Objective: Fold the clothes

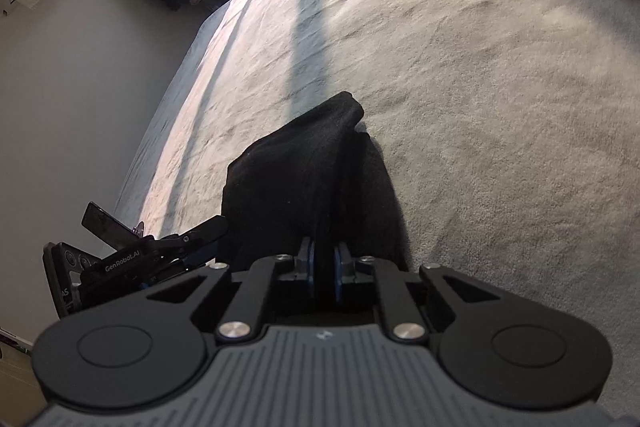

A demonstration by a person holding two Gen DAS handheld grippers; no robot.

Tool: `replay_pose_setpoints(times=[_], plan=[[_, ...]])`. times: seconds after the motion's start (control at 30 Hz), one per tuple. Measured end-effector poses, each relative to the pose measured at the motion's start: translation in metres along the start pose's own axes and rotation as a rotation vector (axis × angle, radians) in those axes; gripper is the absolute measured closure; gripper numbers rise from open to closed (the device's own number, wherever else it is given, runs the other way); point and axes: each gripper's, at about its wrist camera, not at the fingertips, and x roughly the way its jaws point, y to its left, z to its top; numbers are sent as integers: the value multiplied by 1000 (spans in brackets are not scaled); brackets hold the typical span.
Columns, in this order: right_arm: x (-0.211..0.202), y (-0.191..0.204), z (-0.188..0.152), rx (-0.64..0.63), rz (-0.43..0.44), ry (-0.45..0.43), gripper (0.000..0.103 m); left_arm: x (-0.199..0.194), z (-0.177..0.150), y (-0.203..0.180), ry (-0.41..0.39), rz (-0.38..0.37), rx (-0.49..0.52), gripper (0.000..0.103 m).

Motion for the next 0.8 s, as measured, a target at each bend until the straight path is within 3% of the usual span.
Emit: replay_pose_setpoints(times=[0.1,0.27,0.33,0.43,0.5,0.57,0.67,0.8], plan=[[-10,1,4,-2,-4,-4,92,2,0,-4,-1,-1,15,59],[1,0,-3,-61,-135,54,86,3,2,-11,-36,36,64,58],[-1,2,-4,-76,-132,40,86,1,4,-13,-68,54,77,58],[-7,10,-2,-120,-142,-34,84,0,5,-21,-119,58,113,59],[-6,21,-5,-183,-188,-110,82,3,4,-27,-138,49,150,60],[-6,31,-7,-246,-234,-186,82,6,2,-34,-156,39,188,69],[-2,47,-11,-347,-298,-291,82,11,0,-43,-184,25,244,70],[21,62,-13,-457,-305,-345,82,22,-6,-55,-211,27,344,71]])
